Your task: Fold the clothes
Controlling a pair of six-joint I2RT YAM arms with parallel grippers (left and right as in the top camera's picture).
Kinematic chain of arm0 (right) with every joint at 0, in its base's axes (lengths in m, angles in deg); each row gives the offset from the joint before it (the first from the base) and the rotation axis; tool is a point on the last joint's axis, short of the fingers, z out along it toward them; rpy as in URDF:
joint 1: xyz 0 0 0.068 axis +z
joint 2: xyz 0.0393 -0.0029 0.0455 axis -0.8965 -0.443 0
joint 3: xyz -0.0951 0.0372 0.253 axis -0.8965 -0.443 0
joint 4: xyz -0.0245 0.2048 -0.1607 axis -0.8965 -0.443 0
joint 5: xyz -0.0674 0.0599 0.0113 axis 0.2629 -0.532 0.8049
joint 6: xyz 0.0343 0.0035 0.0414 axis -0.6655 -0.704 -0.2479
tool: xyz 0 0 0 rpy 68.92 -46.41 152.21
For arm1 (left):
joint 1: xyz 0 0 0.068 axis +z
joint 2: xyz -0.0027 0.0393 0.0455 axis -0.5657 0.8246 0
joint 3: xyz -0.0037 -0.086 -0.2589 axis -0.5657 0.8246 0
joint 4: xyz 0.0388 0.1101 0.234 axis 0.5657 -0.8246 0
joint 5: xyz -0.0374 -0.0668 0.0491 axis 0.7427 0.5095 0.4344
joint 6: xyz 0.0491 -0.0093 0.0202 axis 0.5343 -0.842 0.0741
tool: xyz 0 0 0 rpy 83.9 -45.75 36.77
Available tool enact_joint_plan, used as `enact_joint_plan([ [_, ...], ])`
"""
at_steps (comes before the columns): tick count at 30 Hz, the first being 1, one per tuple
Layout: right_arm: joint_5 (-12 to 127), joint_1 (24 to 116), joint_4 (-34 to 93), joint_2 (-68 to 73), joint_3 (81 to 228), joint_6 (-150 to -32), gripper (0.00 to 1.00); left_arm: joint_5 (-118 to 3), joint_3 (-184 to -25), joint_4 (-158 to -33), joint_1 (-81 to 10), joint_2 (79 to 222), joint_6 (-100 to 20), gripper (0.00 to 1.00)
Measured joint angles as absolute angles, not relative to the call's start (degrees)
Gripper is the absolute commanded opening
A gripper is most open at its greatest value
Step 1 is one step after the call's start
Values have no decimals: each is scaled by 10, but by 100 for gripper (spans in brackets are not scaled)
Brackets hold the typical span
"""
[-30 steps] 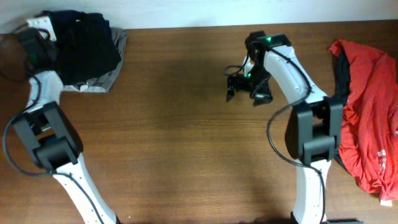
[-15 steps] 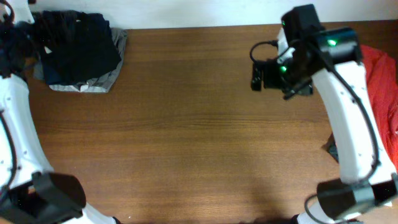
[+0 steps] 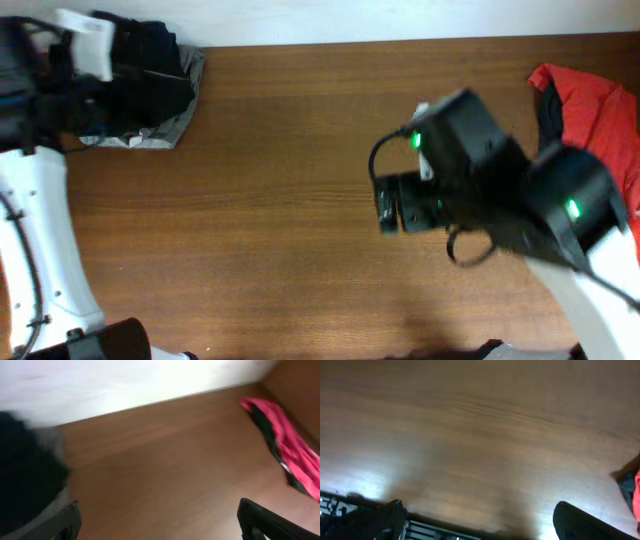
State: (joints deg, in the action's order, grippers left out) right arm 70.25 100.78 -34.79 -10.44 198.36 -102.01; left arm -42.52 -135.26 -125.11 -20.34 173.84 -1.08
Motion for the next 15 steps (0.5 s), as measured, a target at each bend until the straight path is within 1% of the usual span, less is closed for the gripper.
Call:
enact_joint_plan([
  [3,742,1065,-348,-64,1973,-1046,99,-415,-1325,-1229,-244,1738,3,99],
  [5,759,1084,-348,-28,1960,-1059,99,-411,-1302,-1213,-274,1738,8,99],
  [9,798,1086,-348,48,1941,-1072,99,-409,-1261,-1183,-329,1739,15,99],
  [15,865,1087,-348,146,1938,-1081,99,-409,-1255,-1147,-363,1739,17,99],
])
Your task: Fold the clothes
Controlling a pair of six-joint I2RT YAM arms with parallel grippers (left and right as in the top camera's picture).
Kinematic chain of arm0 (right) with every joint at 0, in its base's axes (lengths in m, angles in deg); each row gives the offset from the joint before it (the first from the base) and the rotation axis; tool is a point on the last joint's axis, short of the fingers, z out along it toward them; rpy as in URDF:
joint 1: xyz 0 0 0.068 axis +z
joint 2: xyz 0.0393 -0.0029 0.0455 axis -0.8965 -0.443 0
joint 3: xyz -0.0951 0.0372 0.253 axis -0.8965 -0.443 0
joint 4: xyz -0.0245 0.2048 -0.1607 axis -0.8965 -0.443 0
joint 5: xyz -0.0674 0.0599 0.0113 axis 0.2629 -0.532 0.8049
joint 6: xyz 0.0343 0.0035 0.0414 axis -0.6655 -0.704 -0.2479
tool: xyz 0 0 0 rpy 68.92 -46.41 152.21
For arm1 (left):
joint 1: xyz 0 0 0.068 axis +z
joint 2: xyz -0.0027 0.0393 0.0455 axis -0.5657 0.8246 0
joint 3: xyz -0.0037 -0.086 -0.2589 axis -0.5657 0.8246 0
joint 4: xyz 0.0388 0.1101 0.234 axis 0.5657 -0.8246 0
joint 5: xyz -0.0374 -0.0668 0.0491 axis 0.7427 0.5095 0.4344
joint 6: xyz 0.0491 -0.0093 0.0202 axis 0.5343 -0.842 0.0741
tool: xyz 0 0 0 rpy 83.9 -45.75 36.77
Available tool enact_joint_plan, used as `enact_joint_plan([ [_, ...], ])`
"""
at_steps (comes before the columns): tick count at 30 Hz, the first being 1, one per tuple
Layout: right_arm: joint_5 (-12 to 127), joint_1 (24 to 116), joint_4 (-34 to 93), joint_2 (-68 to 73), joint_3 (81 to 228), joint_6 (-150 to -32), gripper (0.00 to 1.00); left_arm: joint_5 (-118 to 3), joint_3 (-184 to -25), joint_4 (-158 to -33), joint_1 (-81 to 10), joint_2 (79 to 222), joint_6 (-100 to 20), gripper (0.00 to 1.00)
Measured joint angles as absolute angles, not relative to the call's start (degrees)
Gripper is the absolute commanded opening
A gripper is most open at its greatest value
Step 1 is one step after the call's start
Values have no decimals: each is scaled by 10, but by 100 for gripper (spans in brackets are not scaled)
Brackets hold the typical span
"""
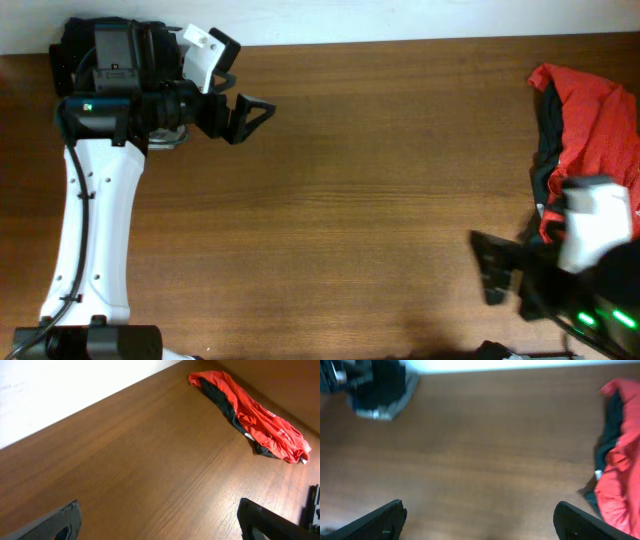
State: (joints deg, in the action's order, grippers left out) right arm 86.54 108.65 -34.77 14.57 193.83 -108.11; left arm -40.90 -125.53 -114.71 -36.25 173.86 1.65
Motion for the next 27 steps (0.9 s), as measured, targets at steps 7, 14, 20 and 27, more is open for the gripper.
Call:
enact_joint_plan([
  [7,965,1087,-347,186,1938,-1084,99,-409,-1255,-1143,-370,1739,17,99],
  [14,1041,1087,-347,184,1938,-1084,99,-409,-1255,-1143,-370,1739,17,99],
  [20,1052,1087,-347,184,1938,-1084,99,-409,-1255,-1143,-370,1739,17,99],
  [27,1054,1087,-347,184,1938,-1084,99,-409,-1255,-1143,-370,1739,17,99],
])
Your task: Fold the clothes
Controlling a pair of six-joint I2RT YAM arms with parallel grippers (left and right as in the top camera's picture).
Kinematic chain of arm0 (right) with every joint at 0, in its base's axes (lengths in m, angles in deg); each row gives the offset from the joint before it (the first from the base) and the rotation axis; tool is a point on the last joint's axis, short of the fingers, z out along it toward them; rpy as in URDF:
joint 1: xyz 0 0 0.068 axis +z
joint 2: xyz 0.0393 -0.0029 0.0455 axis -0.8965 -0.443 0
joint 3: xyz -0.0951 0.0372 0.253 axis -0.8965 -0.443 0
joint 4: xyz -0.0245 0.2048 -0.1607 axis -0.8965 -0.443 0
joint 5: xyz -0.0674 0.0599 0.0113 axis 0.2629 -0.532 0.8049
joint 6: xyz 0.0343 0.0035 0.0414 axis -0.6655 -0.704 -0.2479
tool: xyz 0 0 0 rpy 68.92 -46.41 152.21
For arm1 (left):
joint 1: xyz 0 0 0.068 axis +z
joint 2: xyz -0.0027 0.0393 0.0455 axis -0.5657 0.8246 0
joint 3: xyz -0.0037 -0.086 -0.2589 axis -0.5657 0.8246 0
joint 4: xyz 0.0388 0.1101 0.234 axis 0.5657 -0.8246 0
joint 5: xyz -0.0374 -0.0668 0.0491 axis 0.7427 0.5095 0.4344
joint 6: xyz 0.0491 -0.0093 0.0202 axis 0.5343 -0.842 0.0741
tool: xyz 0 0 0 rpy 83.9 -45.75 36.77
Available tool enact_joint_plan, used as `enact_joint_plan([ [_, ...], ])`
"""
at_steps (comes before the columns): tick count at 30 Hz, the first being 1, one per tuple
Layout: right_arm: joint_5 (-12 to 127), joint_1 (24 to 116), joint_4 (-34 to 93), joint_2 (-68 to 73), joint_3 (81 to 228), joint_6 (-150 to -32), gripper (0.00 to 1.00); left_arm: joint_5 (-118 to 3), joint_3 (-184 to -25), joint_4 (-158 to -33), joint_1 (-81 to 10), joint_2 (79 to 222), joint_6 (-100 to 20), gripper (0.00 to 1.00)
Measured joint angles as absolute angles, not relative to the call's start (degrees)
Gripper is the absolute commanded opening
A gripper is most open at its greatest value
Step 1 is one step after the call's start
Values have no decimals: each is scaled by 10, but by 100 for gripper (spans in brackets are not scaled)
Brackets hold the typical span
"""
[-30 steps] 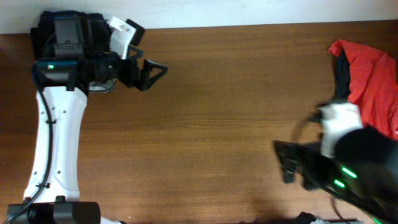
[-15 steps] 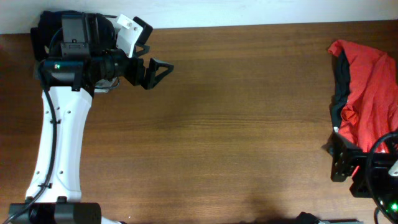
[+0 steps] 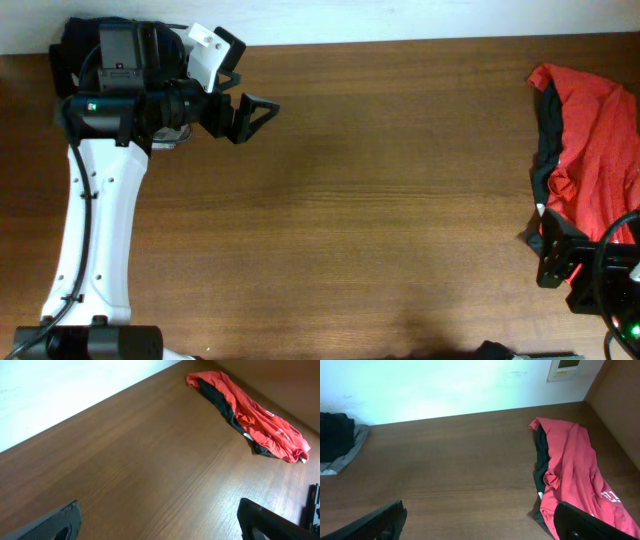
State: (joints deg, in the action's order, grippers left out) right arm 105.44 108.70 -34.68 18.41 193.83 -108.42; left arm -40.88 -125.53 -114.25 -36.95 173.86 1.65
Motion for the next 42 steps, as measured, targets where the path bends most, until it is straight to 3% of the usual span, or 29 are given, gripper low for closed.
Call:
enact_joint_plan([
  [18,1056,1075,-347,184,1938,-1084,99,-409,-1255,-1143,-370,1739,17,99],
  [32,993,760,-343,191,1933,-1085,99,-409,-1255,-1143,-370,1739,17,99],
  [36,968,701,-291,220,1912,-1085,99,-409,-1255,-1142,-370,1739,17,99],
  [42,934,617,-149,329,1751,-1085,99,-409,-1255,-1141,-370,1739,17,99],
])
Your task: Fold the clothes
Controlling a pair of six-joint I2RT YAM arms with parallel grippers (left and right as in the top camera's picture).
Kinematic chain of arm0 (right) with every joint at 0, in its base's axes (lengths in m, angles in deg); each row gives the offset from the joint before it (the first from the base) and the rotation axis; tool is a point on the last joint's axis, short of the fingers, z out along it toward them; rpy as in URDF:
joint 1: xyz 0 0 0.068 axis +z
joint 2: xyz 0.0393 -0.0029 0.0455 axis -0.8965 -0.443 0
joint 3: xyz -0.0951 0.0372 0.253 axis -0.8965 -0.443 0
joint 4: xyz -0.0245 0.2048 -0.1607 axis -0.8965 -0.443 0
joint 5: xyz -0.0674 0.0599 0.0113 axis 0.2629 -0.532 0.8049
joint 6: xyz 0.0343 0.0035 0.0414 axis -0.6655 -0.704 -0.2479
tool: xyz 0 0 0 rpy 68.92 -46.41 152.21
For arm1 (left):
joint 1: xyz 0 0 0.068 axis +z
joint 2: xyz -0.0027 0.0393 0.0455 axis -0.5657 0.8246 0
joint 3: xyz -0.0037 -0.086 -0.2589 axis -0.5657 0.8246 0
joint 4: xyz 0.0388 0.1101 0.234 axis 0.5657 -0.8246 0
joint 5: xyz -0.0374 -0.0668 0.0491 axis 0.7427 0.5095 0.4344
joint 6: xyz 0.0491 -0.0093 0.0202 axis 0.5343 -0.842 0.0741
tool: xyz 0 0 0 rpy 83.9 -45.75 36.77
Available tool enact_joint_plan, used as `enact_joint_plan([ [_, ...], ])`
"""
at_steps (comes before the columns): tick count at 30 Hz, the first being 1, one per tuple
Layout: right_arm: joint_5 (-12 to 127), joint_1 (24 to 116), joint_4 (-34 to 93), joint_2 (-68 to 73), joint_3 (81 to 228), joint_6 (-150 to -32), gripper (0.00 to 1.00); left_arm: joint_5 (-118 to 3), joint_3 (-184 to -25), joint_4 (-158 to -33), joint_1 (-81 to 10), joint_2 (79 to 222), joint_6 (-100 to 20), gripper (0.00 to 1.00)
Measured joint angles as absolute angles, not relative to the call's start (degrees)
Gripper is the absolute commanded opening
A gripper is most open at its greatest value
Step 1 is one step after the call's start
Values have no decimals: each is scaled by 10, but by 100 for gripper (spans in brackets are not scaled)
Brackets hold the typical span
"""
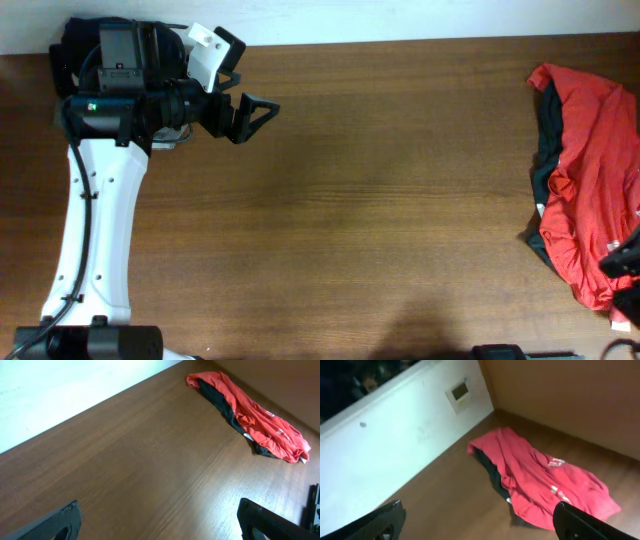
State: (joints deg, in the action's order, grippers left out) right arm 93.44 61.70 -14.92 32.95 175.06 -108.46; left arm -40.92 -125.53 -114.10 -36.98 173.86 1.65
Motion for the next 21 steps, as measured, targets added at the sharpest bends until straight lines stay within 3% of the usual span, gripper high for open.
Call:
enact_joint_plan([
  [13,879,600,279,570,1176,-1085,99,-409,-1255,-1141,-370,1739,17,99],
  [21,824,600,460,662,955,-1086,99,-409,-1255,-1141,-370,1739,17,99],
])
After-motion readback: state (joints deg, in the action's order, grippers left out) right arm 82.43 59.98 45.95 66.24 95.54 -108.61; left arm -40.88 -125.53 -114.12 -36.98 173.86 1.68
